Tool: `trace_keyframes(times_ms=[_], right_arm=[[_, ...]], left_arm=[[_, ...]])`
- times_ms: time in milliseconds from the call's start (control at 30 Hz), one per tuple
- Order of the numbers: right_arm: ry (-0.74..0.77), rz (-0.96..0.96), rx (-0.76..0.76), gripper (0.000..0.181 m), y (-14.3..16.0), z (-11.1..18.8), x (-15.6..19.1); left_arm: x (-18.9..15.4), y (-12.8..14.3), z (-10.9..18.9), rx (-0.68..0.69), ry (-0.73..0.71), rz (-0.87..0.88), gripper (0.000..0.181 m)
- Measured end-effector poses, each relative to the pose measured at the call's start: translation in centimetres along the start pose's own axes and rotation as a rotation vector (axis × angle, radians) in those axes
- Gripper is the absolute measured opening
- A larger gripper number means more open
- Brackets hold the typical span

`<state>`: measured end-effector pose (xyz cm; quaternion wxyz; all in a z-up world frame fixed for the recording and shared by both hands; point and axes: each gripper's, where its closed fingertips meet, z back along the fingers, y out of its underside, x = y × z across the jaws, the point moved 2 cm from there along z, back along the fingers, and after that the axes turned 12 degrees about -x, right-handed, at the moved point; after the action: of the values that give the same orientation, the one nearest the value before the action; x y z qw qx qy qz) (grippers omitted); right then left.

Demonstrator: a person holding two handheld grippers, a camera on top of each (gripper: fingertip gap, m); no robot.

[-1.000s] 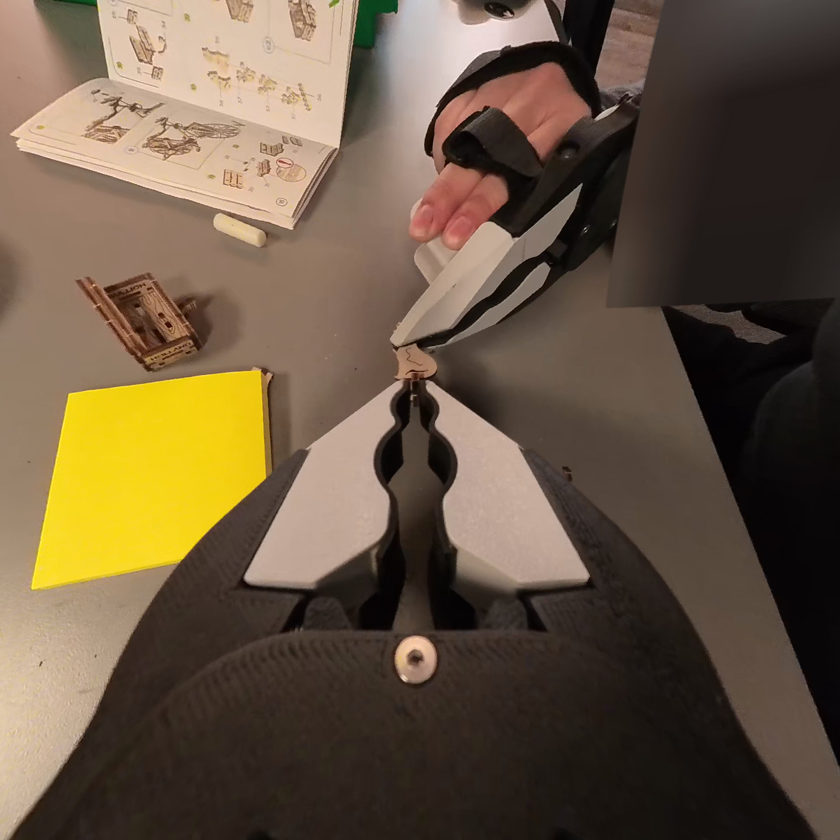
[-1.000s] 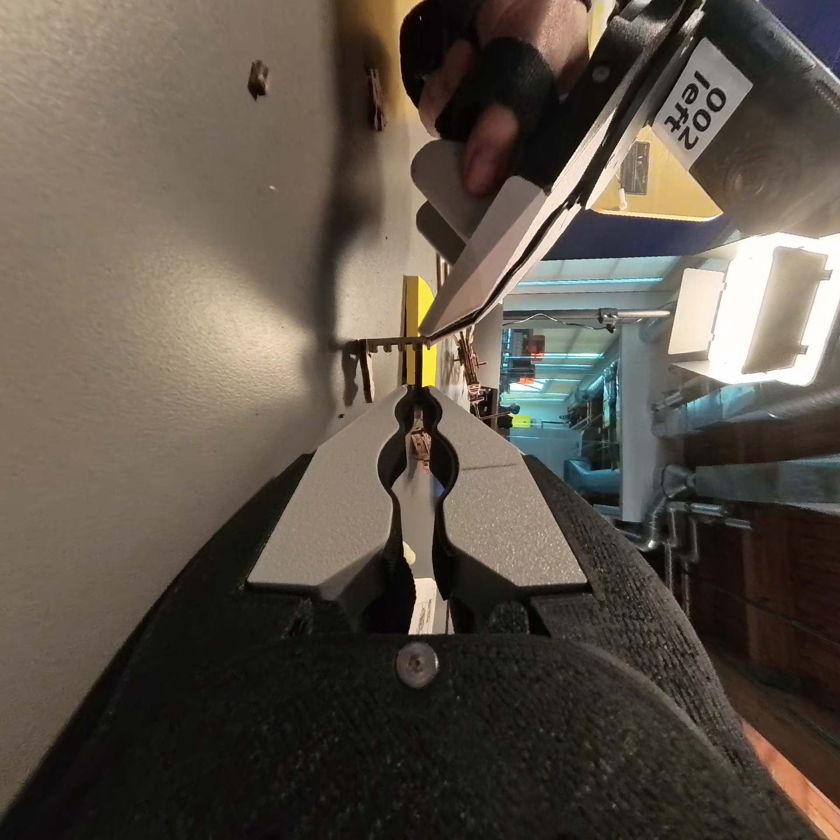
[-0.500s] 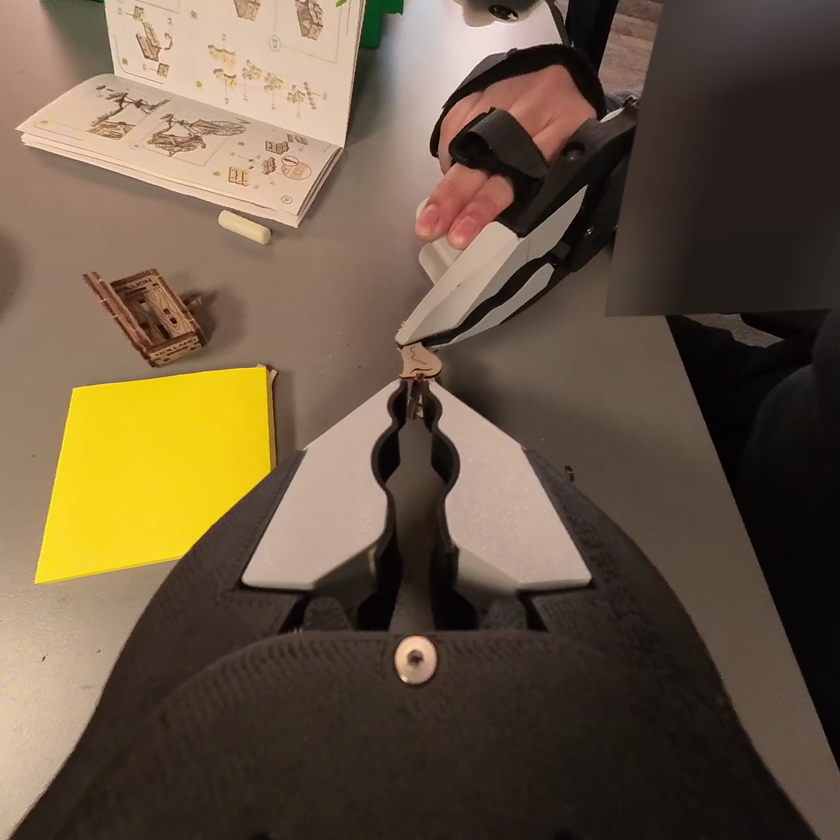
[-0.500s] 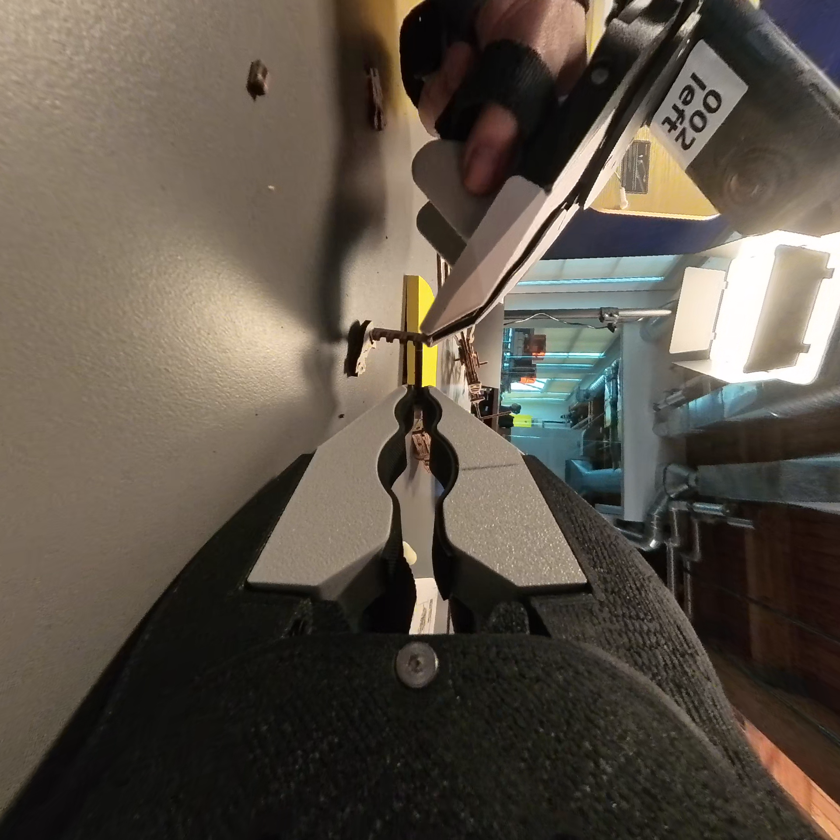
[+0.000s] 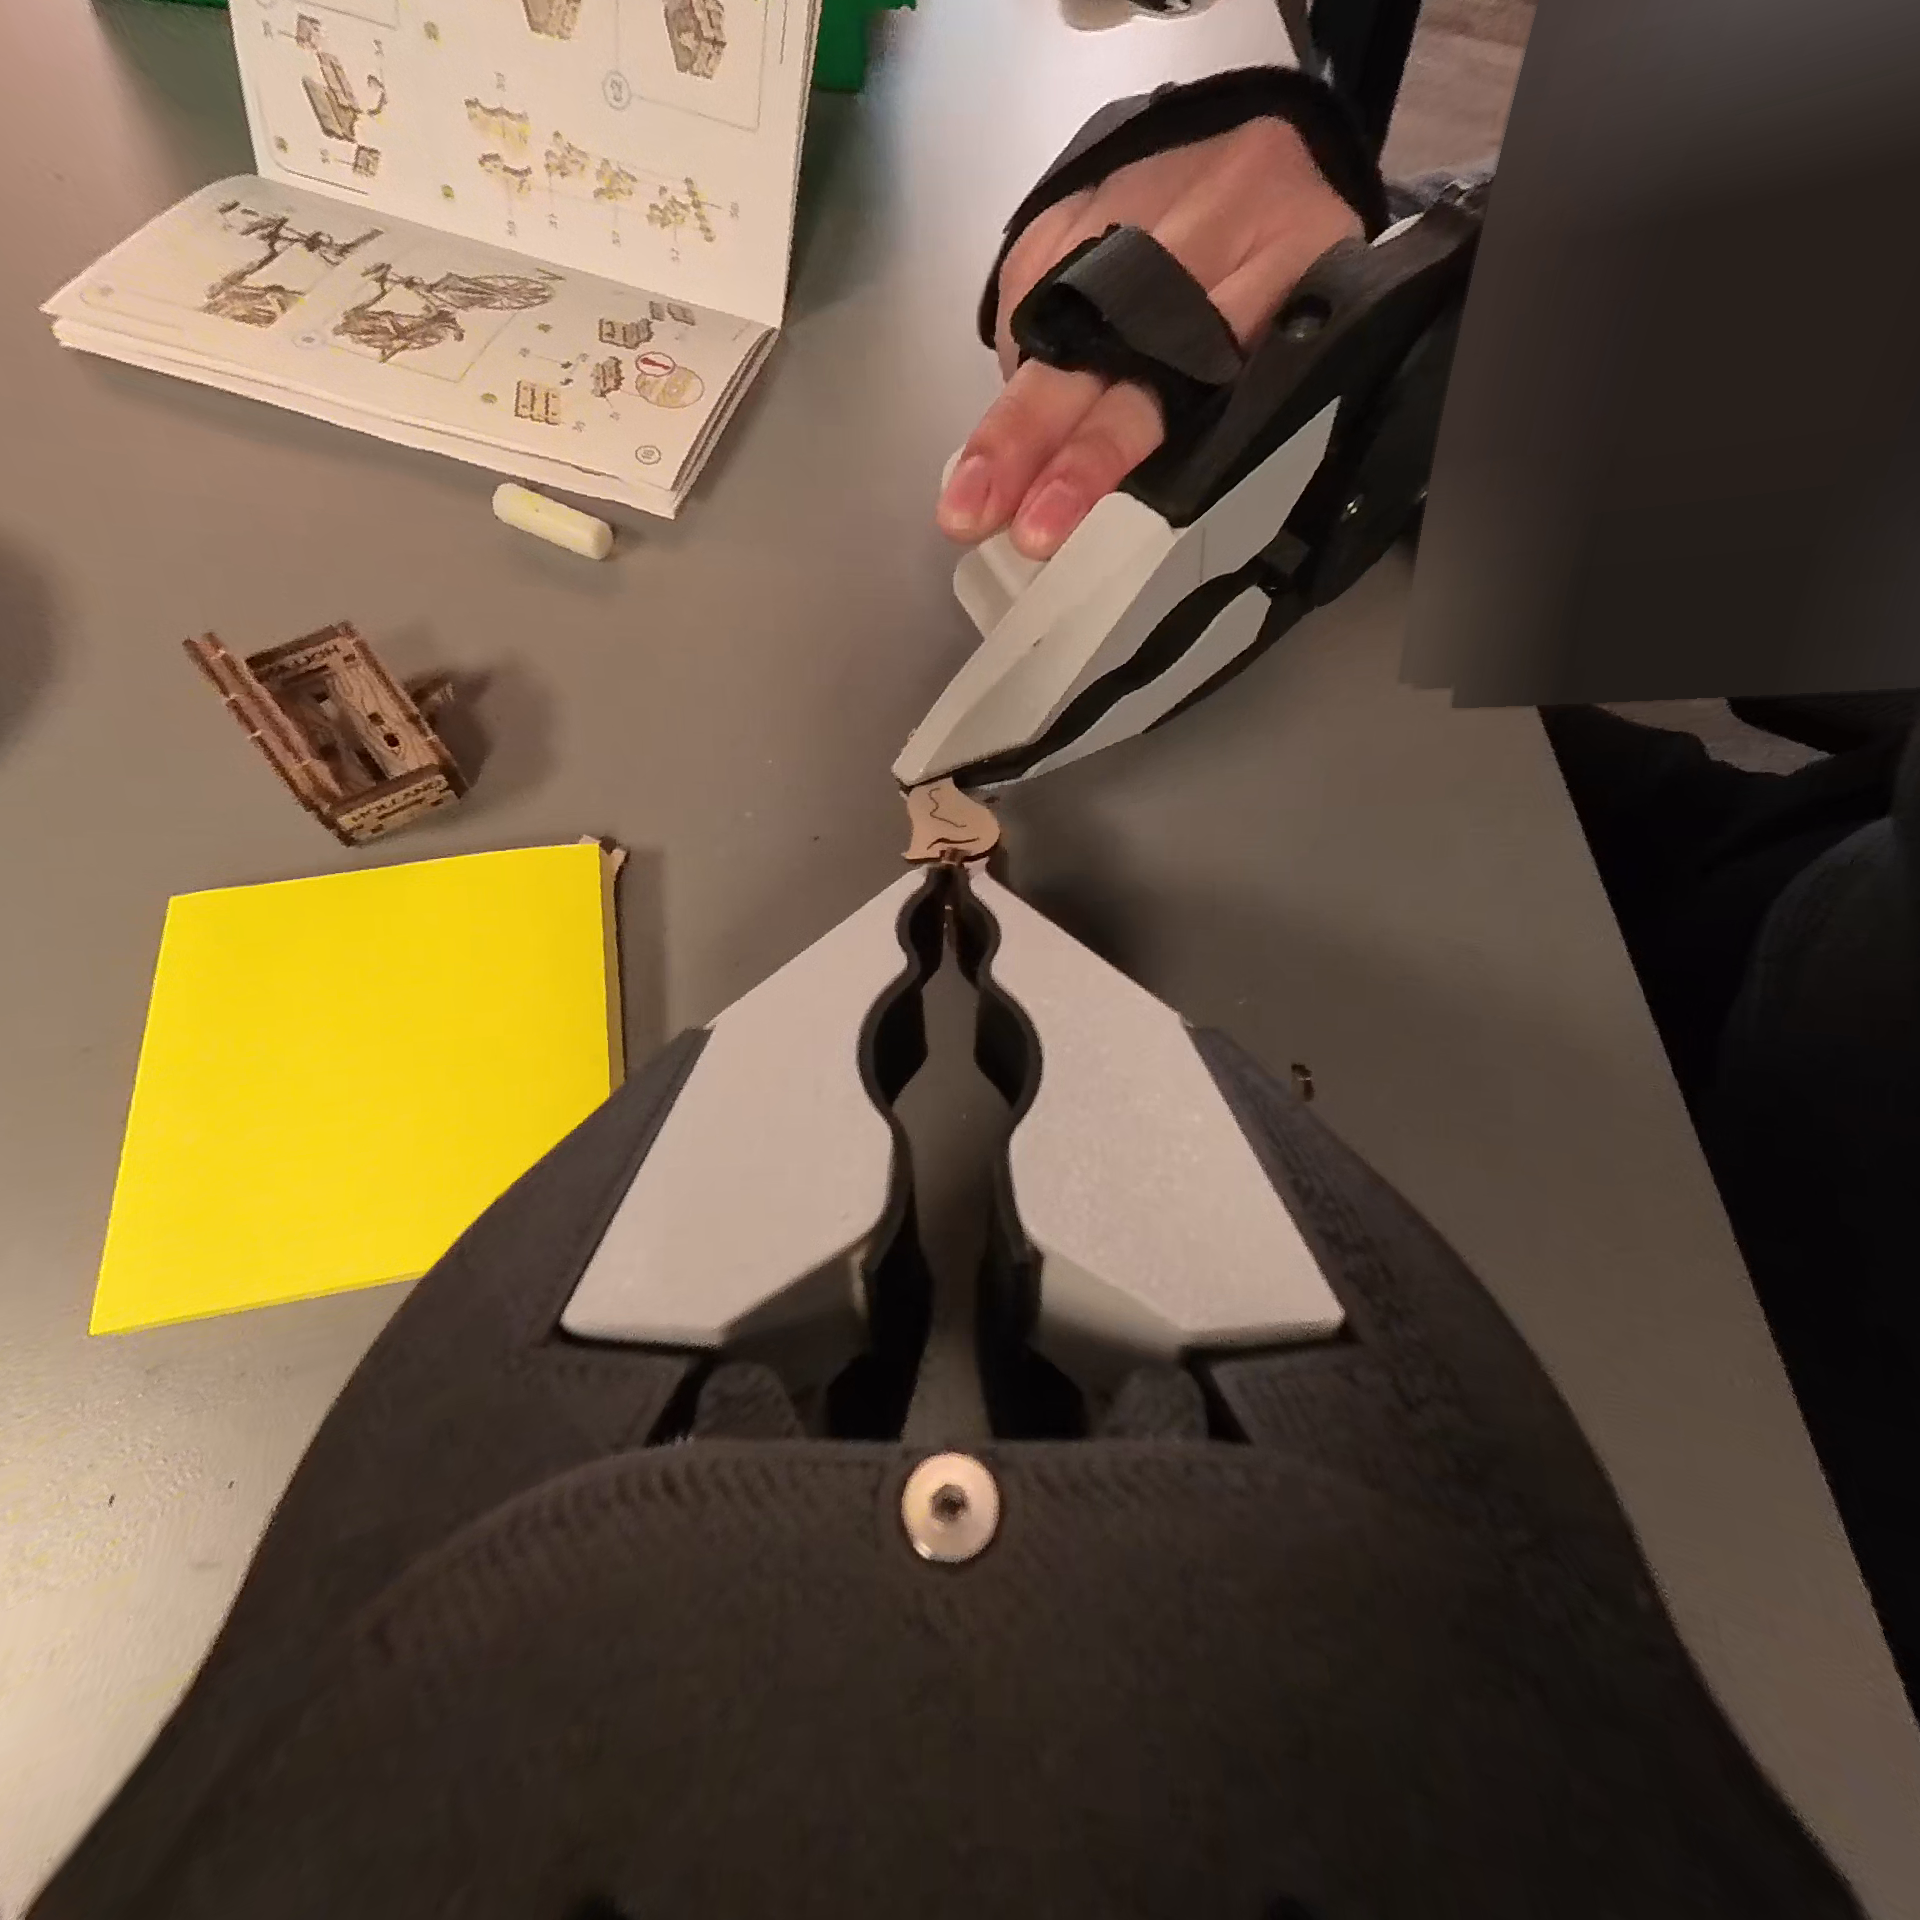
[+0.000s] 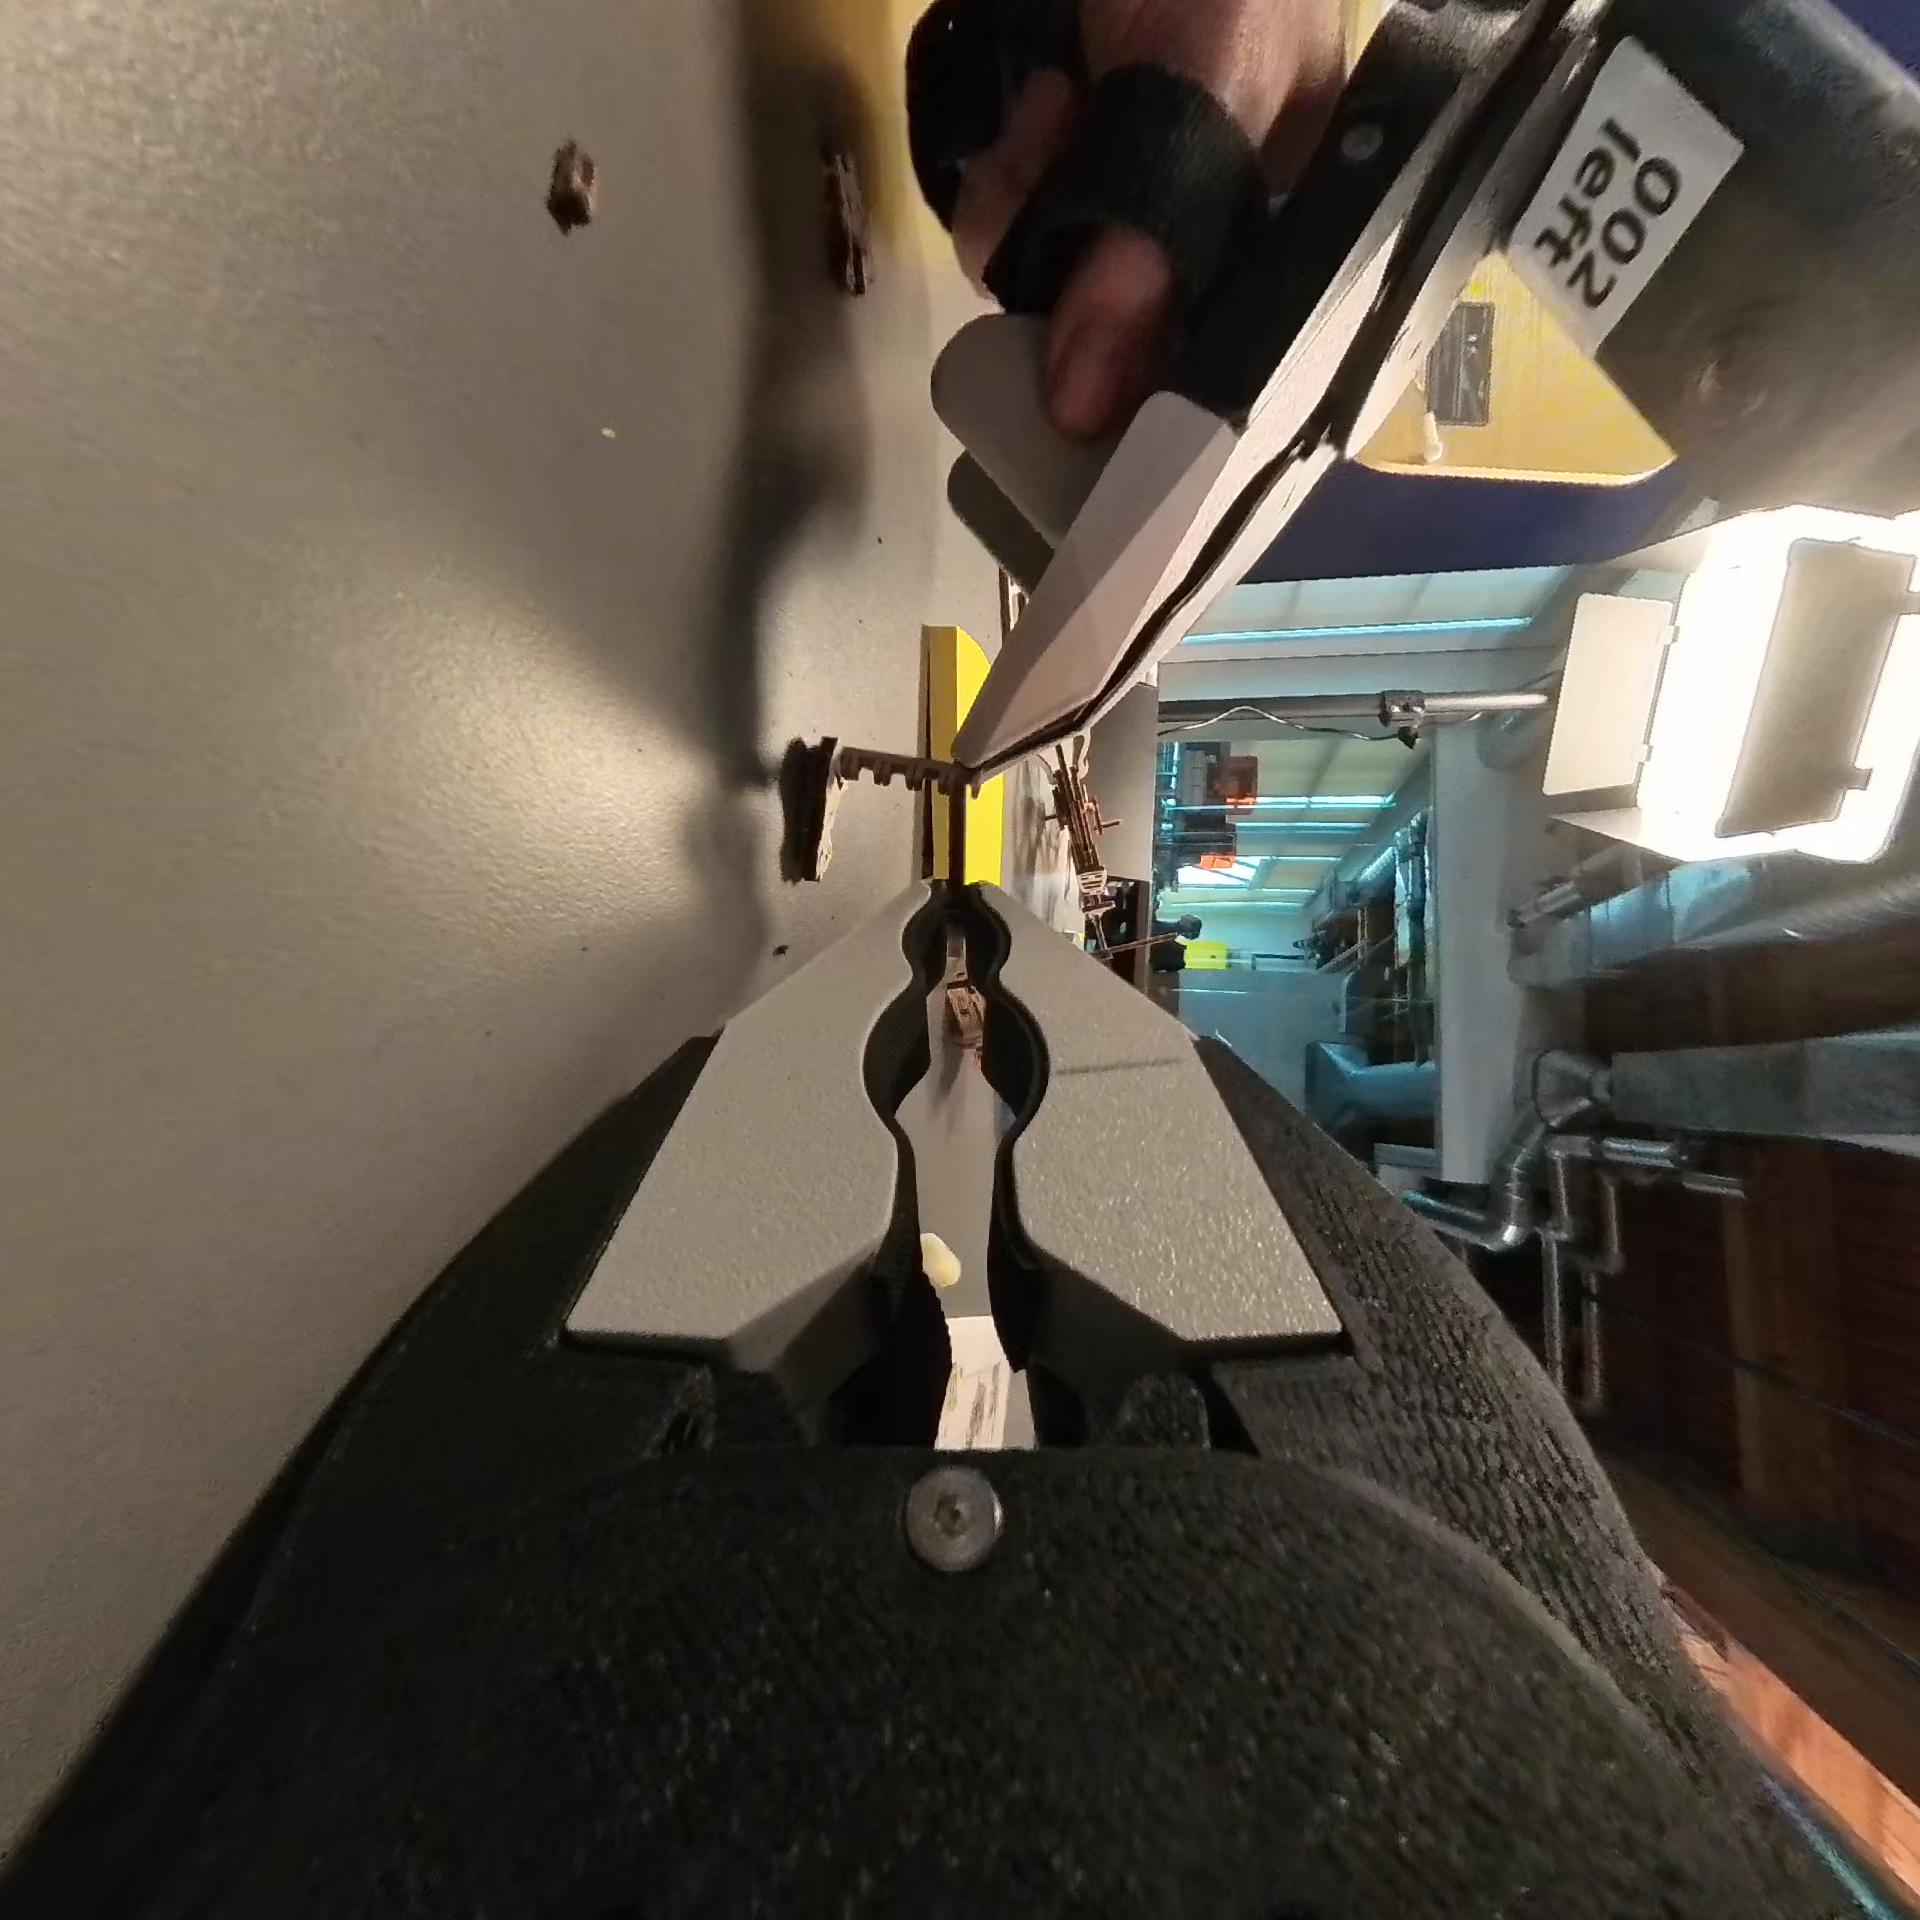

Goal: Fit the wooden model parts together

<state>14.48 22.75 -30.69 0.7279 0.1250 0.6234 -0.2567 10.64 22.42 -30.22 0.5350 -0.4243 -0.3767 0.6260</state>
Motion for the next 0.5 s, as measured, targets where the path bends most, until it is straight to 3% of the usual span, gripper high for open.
trace_keyframes(times_ms=[267,500], right_arm=[[0.018,-0.027,0.026,0.000,-0.1,0.0,-0.2],[0.043,-0.028,0.106,0.001,1.7,0.1,-0.5]], left_arm=[[0.1,0.9,-0.5,0.045,-0.060,0.009,0.000],[1.5,-0.1,0.2,-0.050,-0.119,0.037,0.002]])
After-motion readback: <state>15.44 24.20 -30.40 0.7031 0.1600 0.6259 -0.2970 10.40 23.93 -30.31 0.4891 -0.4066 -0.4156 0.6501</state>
